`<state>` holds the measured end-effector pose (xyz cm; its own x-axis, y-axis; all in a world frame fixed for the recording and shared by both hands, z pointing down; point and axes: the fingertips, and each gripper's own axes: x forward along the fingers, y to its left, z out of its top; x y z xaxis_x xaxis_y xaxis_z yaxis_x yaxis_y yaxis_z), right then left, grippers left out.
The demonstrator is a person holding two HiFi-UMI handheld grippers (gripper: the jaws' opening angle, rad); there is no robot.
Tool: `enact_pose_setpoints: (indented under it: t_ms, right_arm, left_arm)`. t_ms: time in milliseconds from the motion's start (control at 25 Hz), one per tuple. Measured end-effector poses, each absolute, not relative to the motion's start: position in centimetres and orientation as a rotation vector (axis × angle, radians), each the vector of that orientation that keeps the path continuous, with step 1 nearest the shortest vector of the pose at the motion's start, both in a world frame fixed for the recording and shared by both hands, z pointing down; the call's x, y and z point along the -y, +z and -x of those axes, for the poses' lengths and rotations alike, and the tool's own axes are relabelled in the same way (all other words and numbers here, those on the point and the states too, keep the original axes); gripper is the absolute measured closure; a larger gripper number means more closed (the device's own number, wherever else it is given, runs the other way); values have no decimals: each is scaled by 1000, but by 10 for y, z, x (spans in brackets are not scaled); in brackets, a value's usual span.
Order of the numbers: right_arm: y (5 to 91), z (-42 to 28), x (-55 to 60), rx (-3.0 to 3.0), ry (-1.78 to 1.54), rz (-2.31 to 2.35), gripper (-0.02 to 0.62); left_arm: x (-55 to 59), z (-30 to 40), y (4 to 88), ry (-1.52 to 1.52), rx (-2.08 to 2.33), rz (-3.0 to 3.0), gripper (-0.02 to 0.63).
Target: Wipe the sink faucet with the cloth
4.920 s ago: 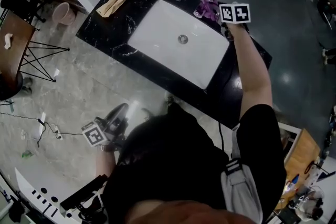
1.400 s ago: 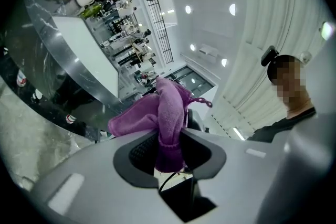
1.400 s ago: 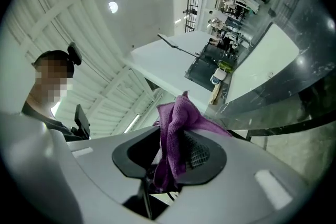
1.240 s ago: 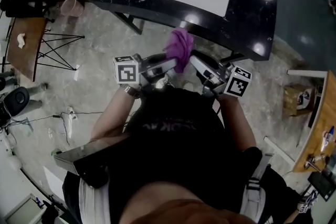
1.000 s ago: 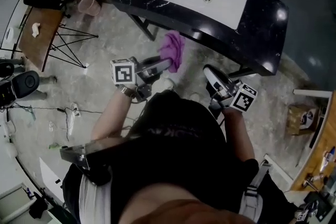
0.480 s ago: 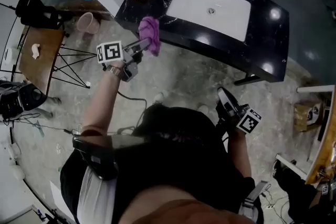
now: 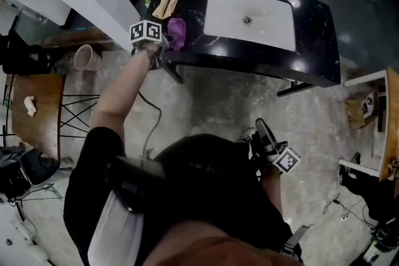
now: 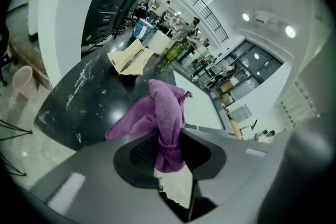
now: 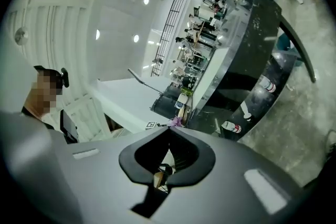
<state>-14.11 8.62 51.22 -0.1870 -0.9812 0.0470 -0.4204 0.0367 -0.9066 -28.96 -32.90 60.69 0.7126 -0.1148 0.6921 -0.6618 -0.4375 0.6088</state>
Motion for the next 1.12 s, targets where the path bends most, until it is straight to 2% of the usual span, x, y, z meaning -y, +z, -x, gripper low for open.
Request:
enact_pose_setpoints:
  t_ms: [200,400,480,600,840,960,1000,1040,1120]
  right_arm:
    - [511,163,-102,-1582,-1084,1527,584]
    - [500,166,-112,-1562,-1033,1566,584]
    - [495,165,-117,-1562,-1031,1571,584]
    - [487,161,-119,-1607,-1031,1575,584]
    - [489,159,-111,-1683,-1089,1510,584]
    - [483,165,-101,-1765,-1089,1468,584]
    - [481,165,-99,-1782,-1085,1456,584]
    - [479,165,-96,-1792,-1079,1440,584]
    - [470,166,-88,-1824,-1052,1402,584]
  left_arm:
    - [347,295,636,915,625,-1931,492]
    - [350,292,640,911,606,-1943,462]
    - [346,291,635,858,592,-1949,426]
    - [345,289,616,740,570,-1981,301]
    - [364,309,541,410,627,-2157,224]
    - [352,335,486,197,627,-2256,222]
    - [338,342,469,153,592,-2294,239]
    - [317,346,456,133,532,-2333,313]
    - [260,349,440,135,365,-2389,586]
